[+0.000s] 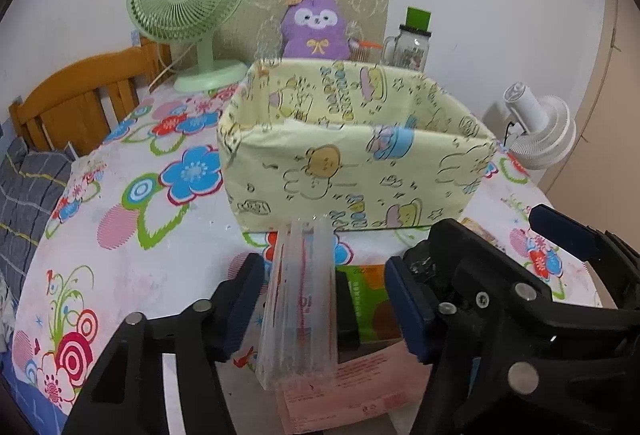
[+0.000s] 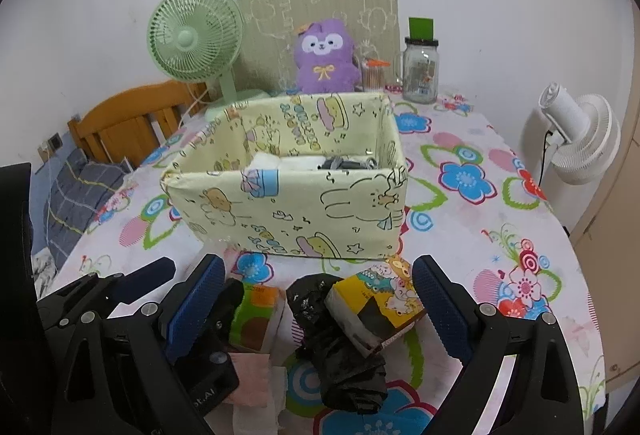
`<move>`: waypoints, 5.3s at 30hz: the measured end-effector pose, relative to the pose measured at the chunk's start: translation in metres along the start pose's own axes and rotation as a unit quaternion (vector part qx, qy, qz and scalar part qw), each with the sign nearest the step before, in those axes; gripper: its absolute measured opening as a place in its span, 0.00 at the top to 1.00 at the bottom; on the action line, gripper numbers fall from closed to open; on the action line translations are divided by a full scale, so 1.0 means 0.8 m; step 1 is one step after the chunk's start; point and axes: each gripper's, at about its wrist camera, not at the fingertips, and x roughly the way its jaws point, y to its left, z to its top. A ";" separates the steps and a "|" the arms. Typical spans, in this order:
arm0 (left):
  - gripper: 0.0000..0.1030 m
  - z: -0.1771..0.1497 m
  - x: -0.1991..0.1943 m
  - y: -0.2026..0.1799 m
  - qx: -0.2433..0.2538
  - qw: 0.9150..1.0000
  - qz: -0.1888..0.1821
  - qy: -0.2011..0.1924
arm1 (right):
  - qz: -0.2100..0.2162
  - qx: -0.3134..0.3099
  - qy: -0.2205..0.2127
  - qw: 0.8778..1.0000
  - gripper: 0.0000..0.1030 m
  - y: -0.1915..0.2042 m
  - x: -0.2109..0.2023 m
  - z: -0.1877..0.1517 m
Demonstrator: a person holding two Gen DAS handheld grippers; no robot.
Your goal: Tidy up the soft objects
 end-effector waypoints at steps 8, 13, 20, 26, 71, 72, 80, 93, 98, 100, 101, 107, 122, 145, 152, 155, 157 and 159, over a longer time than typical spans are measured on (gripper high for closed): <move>0.55 -0.002 0.018 0.009 -0.010 1.000 0.001 0.021 | -0.003 -0.006 0.015 1.000 0.06 0.005 0.018 -0.001; 0.68 -0.003 0.025 0.012 -0.011 0.999 0.012 0.031 | -0.003 -0.008 0.025 1.000 0.06 0.007 0.028 -0.002; 0.76 -0.002 0.021 0.007 -0.005 1.000 0.009 0.019 | 0.003 -0.003 0.027 1.000 0.06 0.001 0.029 -0.001; 0.77 0.002 0.012 -0.009 0.009 1.000 0.005 0.006 | 0.003 0.007 0.021 1.000 0.06 -0.009 0.021 -0.001; 0.79 -0.002 0.046 -0.081 0.077 0.996 0.013 0.033 | -0.001 0.107 0.079 0.991 0.19 -0.089 0.063 -0.029; 0.79 -0.002 0.046 -0.081 0.077 0.996 0.013 0.033 | 0.001 0.107 0.079 0.991 0.23 -0.088 0.062 -0.029; 0.79 -0.002 0.040 -0.080 0.072 0.997 0.007 0.027 | -0.007 0.098 0.066 0.993 0.26 -0.082 0.049 -0.027; 0.79 0.002 0.018 -0.068 0.058 0.998 -0.002 0.011 | -0.007 0.074 0.043 0.996 0.26 -0.058 0.026 -0.016; 0.79 0.002 0.008 -0.062 0.055 0.998 -0.002 0.000 | -0.007 0.066 0.034 0.997 0.26 -0.048 0.017 -0.011; 0.79 0.003 0.003 -0.059 0.052 0.999 -0.004 -0.004 | -0.007 0.063 0.031 0.997 0.26 -0.044 0.013 -0.009; 0.79 0.003 0.002 -0.057 0.052 0.999 -0.004 -0.006 | -0.007 0.062 0.030 0.998 0.26 -0.042 0.011 -0.009; 0.79 0.005 -0.012 -0.048 0.047 0.999 -0.005 -0.019 | -0.009 0.052 0.019 0.998 0.26 -0.030 -0.001 -0.003; 0.79 0.014 -0.050 -0.031 0.043 0.997 -0.006 -0.056 | -0.014 0.022 -0.016 1.000 0.26 0.008 -0.036 0.014; 0.79 0.047 -0.084 -0.018 0.049 0.993 0.011 -0.110 | -0.035 0.010 -0.068 0.997 0.26 0.030 -0.067 0.050; 0.79 0.062 -0.085 -0.014 0.050 0.991 0.016 -0.123 | -0.034 0.007 -0.078 0.996 0.26 0.032 -0.064 0.066; 0.79 0.068 -0.081 -0.011 0.047 0.991 0.017 -0.123 | -0.033 0.004 -0.078 0.996 0.26 0.032 -0.059 0.072; 0.79 0.072 -0.078 -0.011 0.046 0.991 0.016 -0.121 | -0.031 0.002 -0.077 0.996 0.26 0.032 -0.055 0.077; 0.79 0.077 -0.074 -0.010 0.044 0.992 0.017 -0.121 | -0.031 0.001 -0.078 0.996 0.26 0.033 -0.051 0.081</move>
